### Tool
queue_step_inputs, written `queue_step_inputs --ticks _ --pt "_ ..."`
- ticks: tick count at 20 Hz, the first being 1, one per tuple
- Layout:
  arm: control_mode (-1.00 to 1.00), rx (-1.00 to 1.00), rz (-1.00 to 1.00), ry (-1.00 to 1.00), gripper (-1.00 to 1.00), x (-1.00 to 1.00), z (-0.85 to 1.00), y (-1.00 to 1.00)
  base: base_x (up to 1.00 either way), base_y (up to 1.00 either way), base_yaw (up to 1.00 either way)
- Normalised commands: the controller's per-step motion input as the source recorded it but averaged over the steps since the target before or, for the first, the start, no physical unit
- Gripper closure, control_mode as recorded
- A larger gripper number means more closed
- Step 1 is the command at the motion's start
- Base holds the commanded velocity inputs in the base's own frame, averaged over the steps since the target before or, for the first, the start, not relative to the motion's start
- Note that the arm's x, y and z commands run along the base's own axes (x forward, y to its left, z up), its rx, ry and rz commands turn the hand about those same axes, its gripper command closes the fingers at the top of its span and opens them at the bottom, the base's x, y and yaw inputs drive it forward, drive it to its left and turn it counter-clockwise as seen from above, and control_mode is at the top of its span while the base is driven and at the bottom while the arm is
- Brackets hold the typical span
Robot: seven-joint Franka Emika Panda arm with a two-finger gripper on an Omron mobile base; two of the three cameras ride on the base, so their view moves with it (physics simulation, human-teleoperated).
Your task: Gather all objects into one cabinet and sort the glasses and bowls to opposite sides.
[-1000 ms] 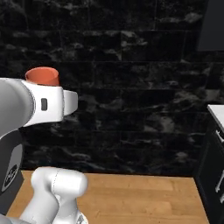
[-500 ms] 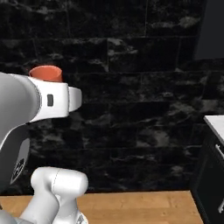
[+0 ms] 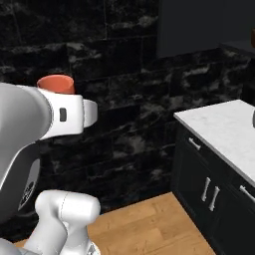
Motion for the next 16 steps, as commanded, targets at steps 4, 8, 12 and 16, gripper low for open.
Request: queue_step_inputs --ticks 4,8,12,16 --pt "1.00 0.00 0.00 0.00 1.00 0.00 0.00 0.00 0.37 0.00 -0.51" --pt "1.00 0.00 0.00 0.00 1.00 0.00 0.00 0.00 0.34 0.01 -0.47" --pt "1.00 0.00 0.00 0.00 1.00 0.00 0.00 0.00 0.25 0.02 -0.43" --pt "1.00 0.00 0.00 0.00 1.00 0.00 0.00 0.00 0.30 0.00 -0.42"
